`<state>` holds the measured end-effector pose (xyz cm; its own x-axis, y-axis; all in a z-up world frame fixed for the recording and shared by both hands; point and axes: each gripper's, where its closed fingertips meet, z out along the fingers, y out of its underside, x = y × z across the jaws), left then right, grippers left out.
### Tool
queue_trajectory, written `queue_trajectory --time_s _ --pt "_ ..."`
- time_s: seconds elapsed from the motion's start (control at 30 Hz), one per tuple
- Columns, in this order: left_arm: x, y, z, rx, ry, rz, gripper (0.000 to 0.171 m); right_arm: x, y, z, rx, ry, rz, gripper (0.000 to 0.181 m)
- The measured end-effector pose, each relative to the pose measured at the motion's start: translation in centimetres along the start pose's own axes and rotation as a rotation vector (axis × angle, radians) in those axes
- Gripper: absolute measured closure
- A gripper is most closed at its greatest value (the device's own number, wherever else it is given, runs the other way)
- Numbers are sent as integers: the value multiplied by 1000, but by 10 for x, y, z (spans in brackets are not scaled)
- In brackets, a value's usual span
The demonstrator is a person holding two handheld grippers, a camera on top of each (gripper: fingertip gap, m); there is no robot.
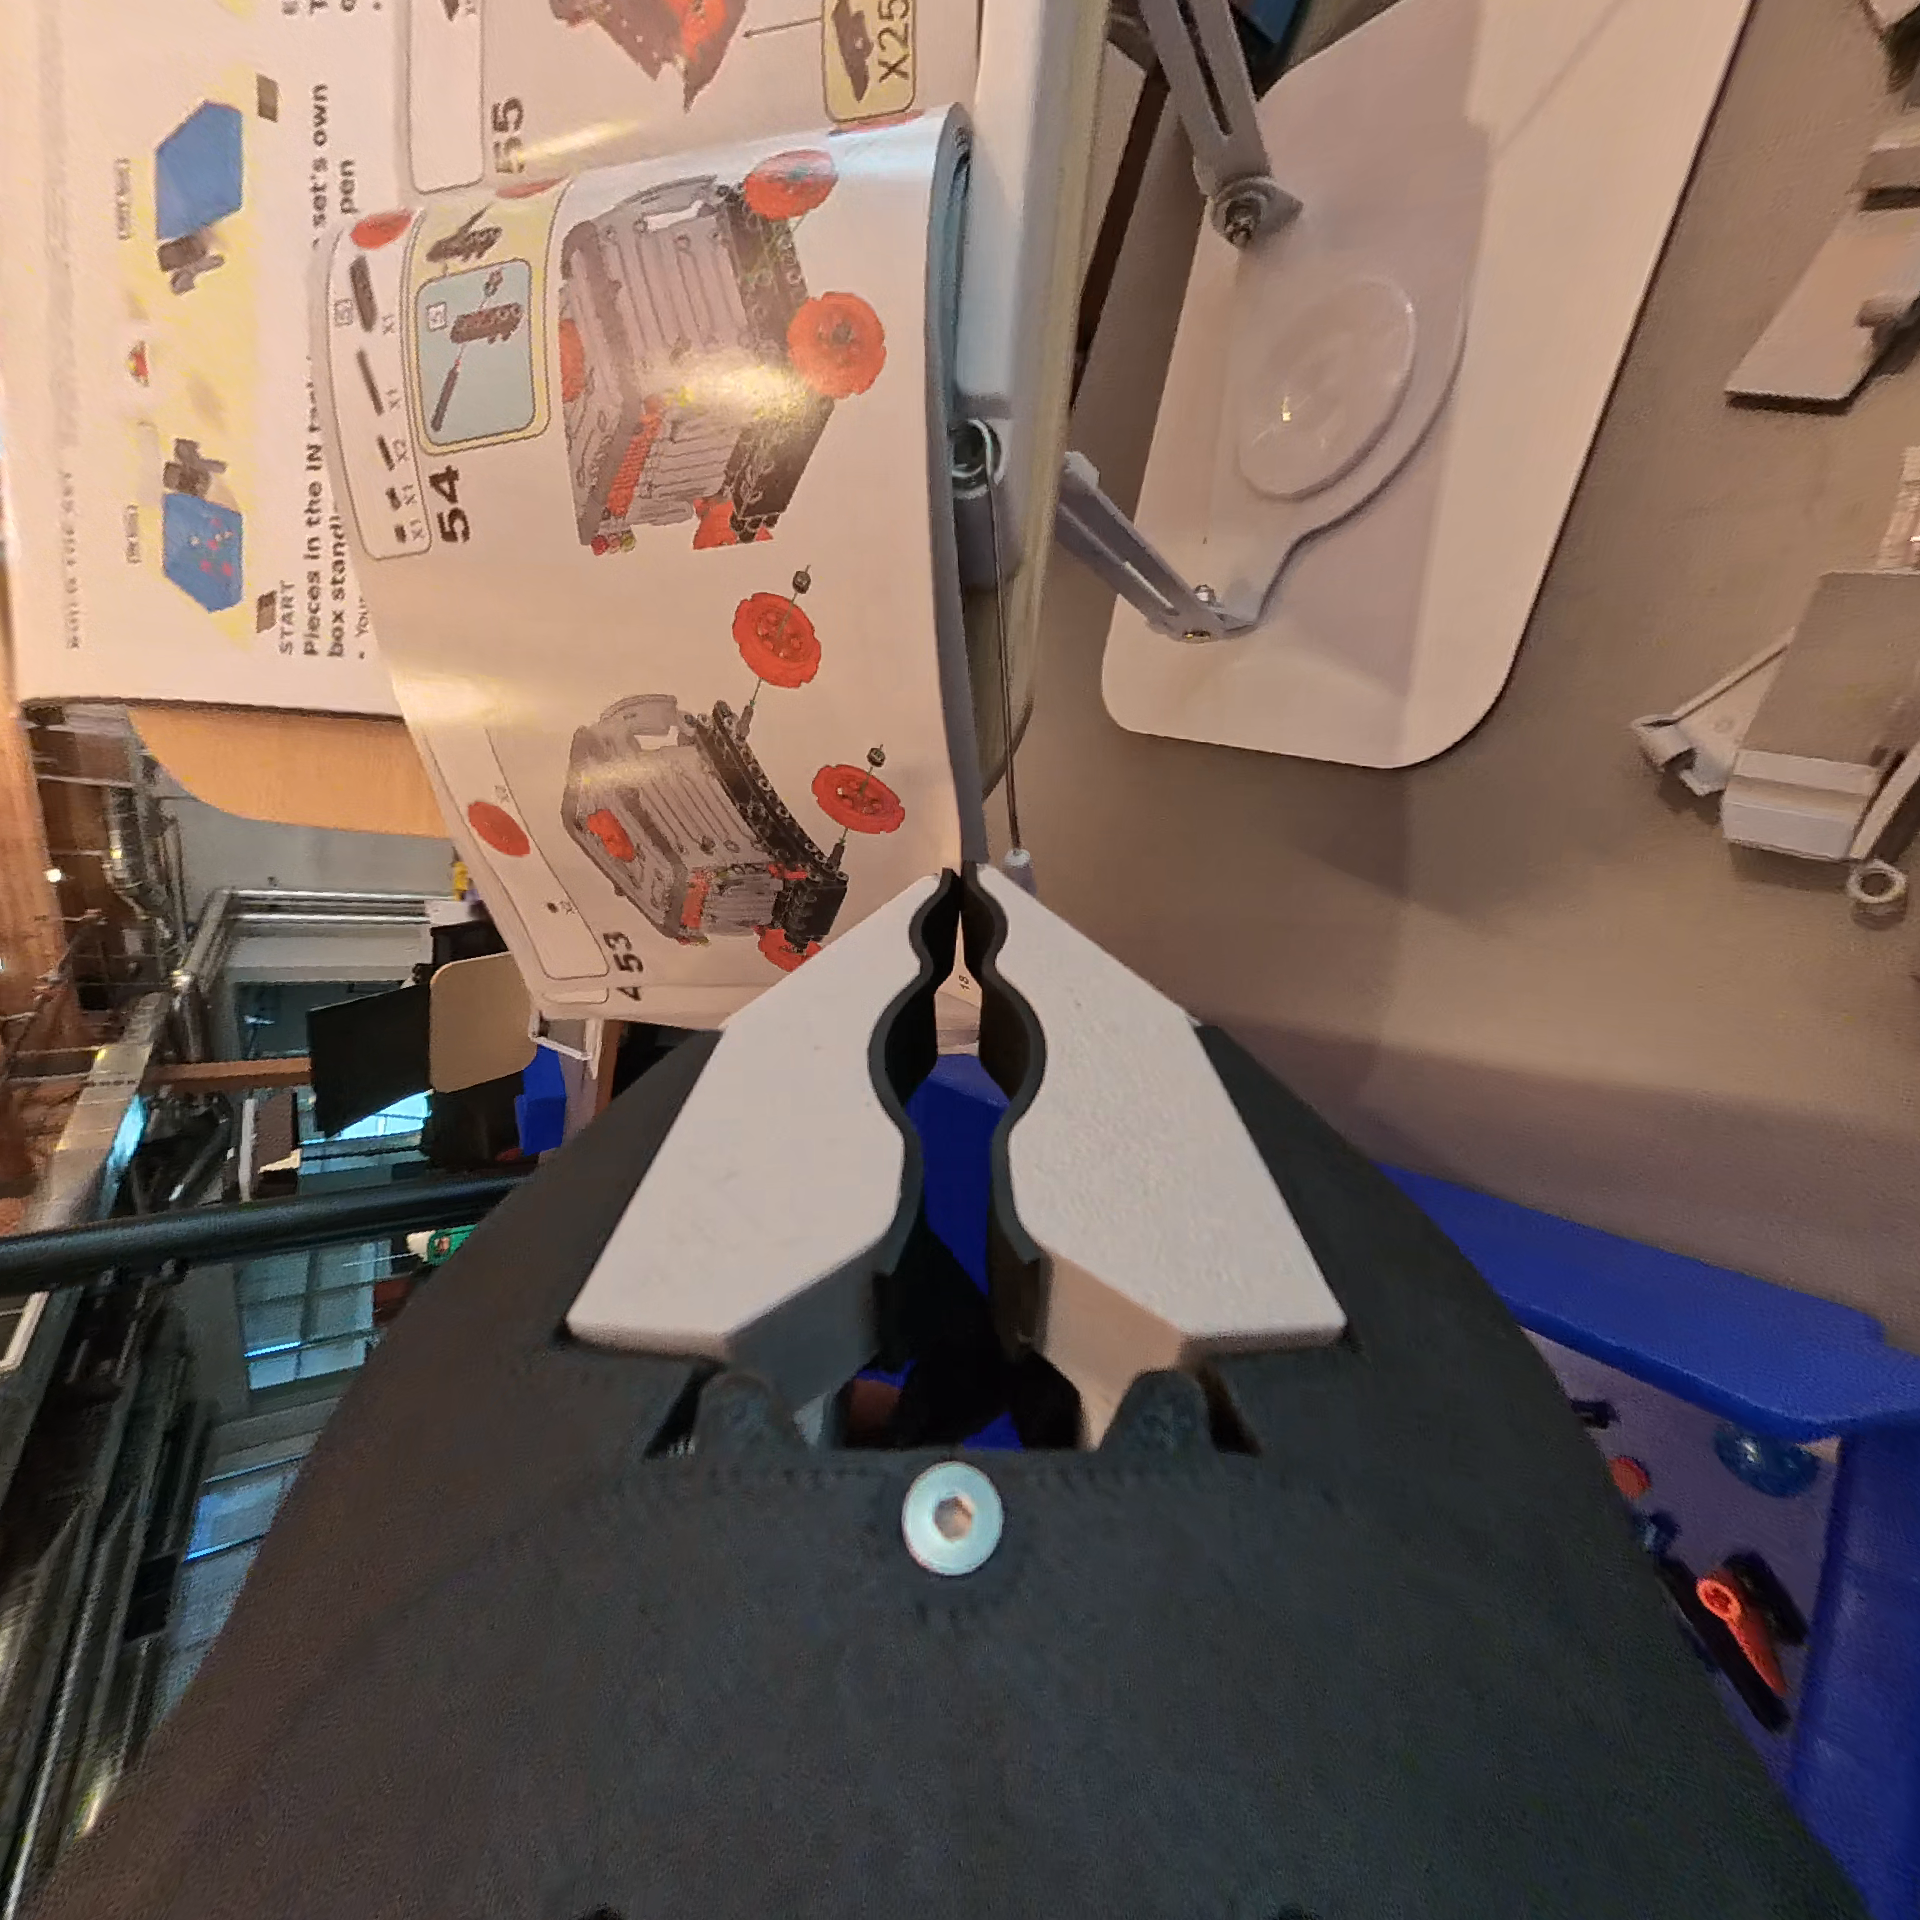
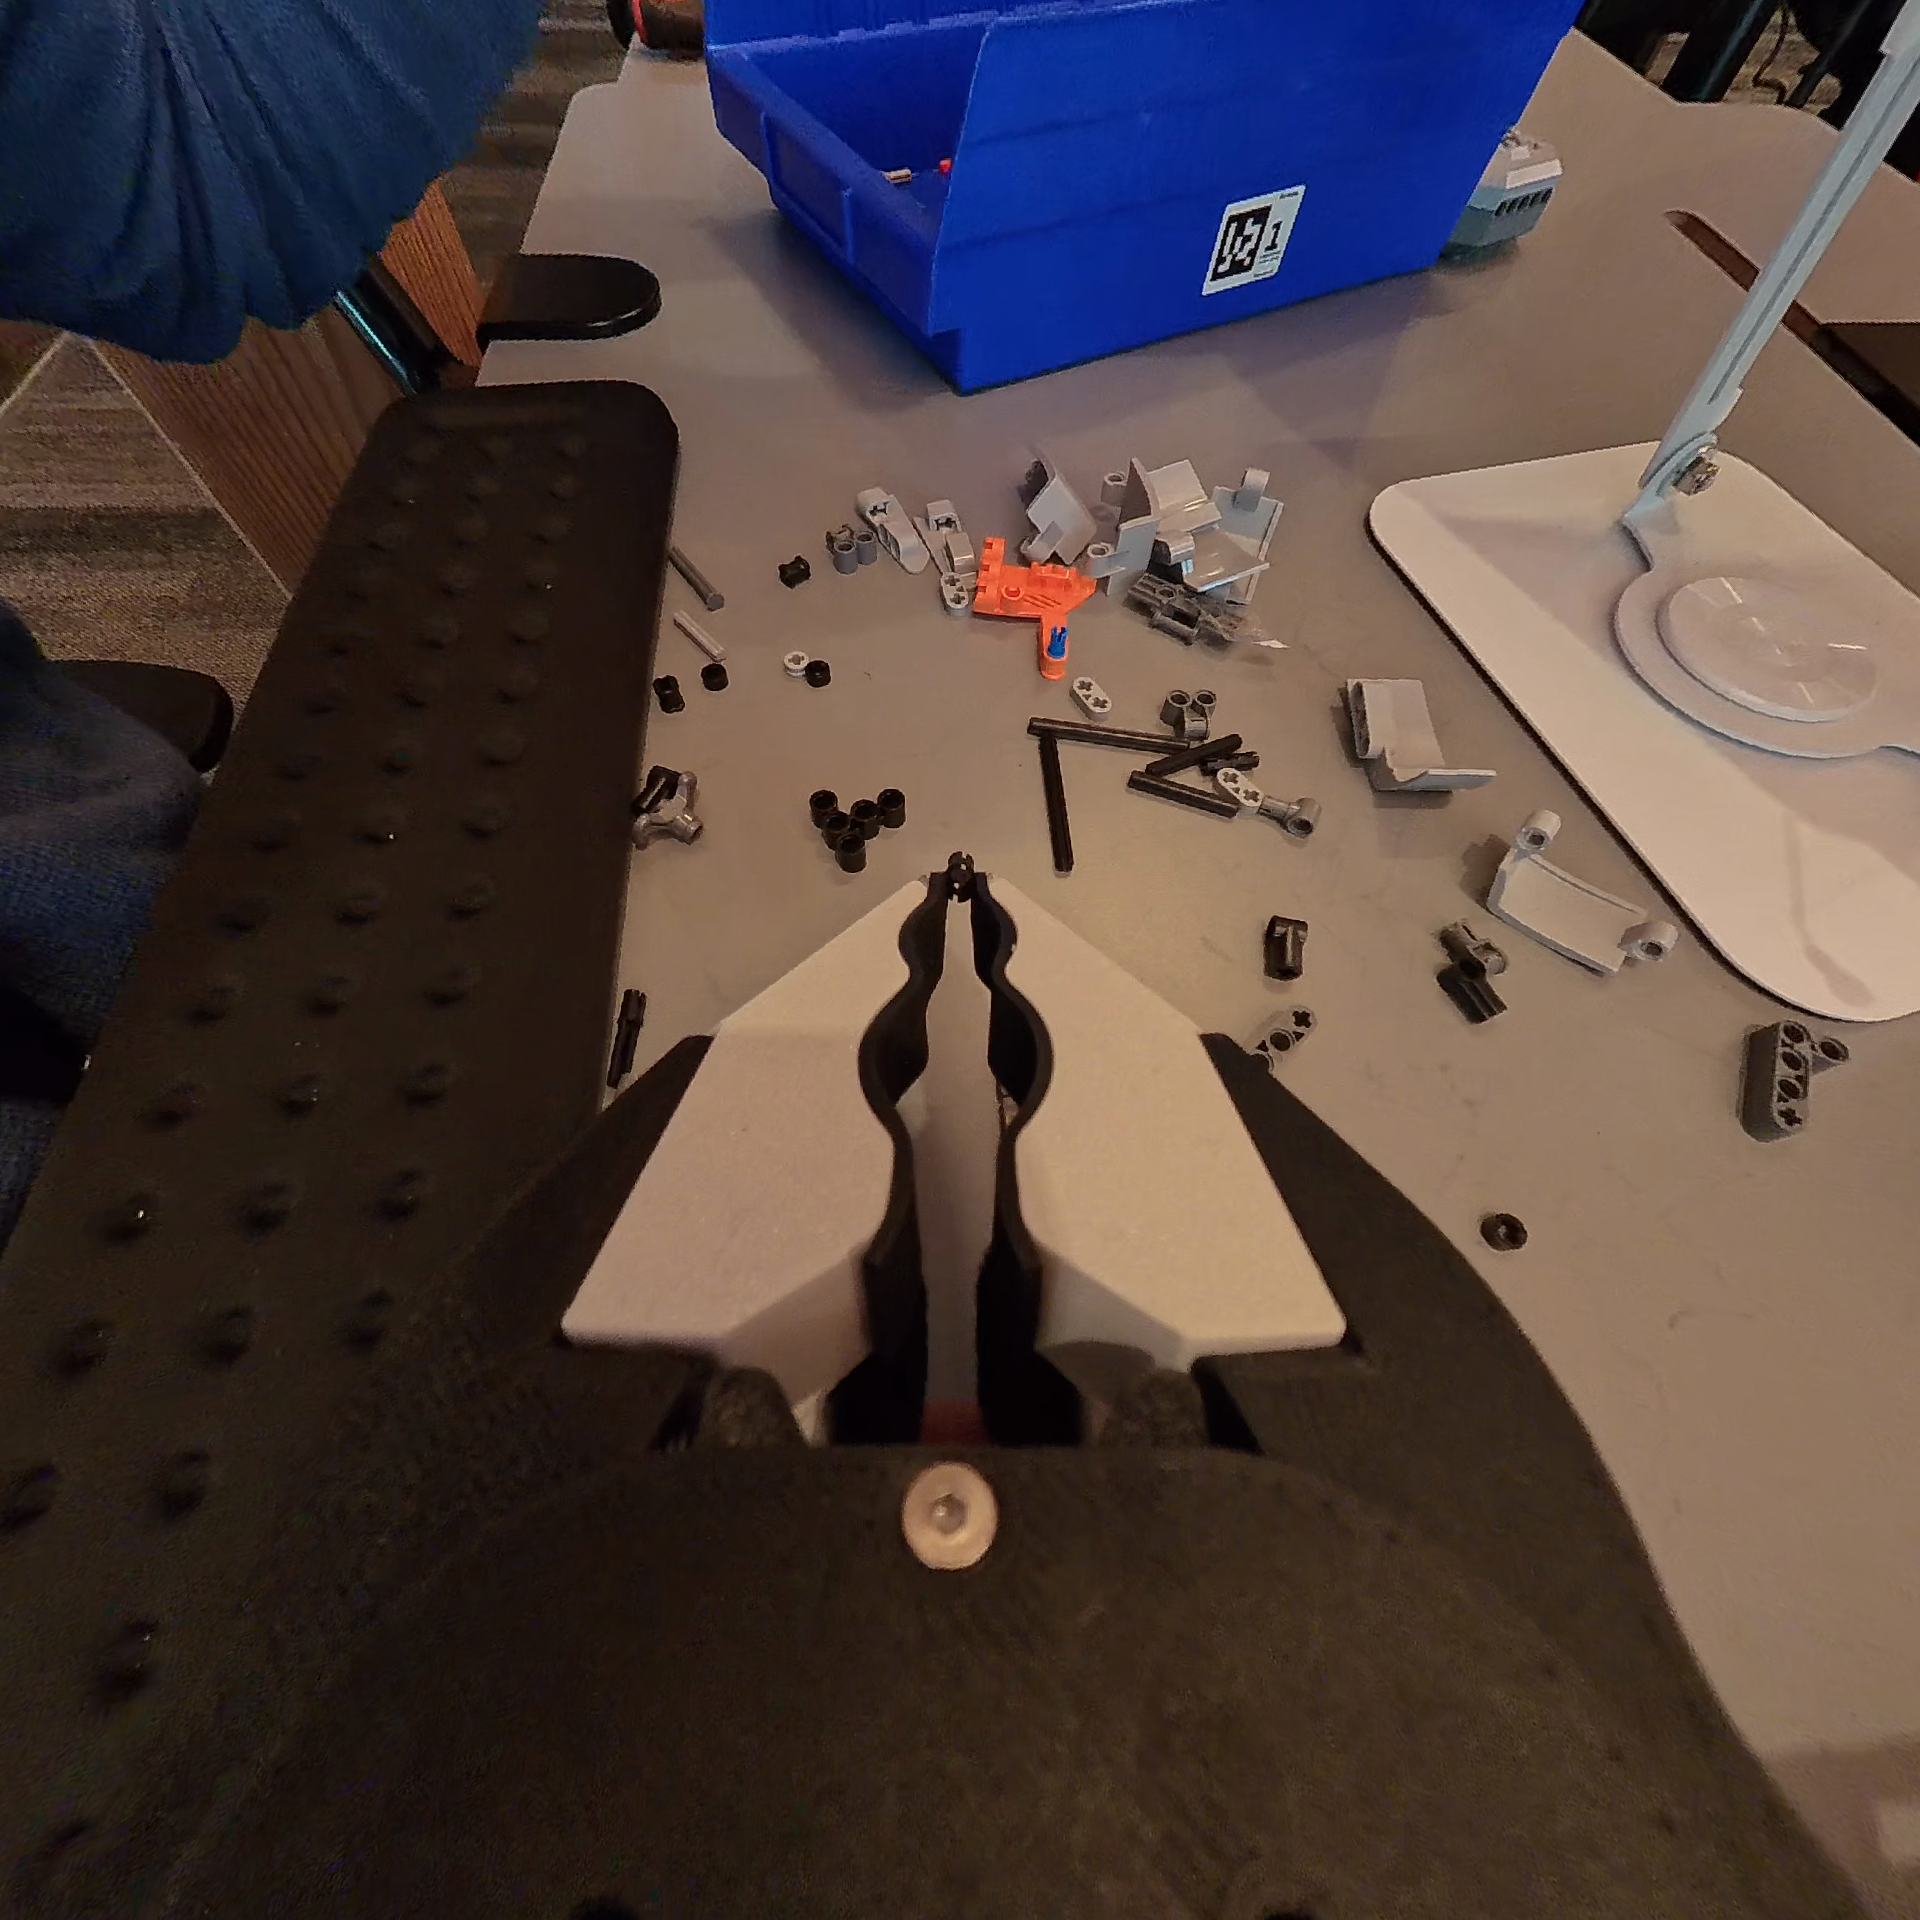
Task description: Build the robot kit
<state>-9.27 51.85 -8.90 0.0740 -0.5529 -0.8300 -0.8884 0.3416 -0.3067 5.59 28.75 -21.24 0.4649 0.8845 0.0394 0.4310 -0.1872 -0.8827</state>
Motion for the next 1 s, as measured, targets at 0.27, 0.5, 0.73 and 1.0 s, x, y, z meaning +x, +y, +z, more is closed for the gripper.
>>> queue_trajectory --time_s 0.27,0.5,0.73,1.0 --pt "-3 -2 -5 -16 62 26 171 0 -1 -1 0 0 -2 179" --pt "0 2 -3 -80 60 99 171 -1 0 -1 -5 -3 -6 179" --pt "0 0 0 -139 71 199 171 -2 2 1 -15 -5 -6 179" --pt "-9 3 -7 -117 40 152 171 -4 12 6 -76 -3 -36 179"
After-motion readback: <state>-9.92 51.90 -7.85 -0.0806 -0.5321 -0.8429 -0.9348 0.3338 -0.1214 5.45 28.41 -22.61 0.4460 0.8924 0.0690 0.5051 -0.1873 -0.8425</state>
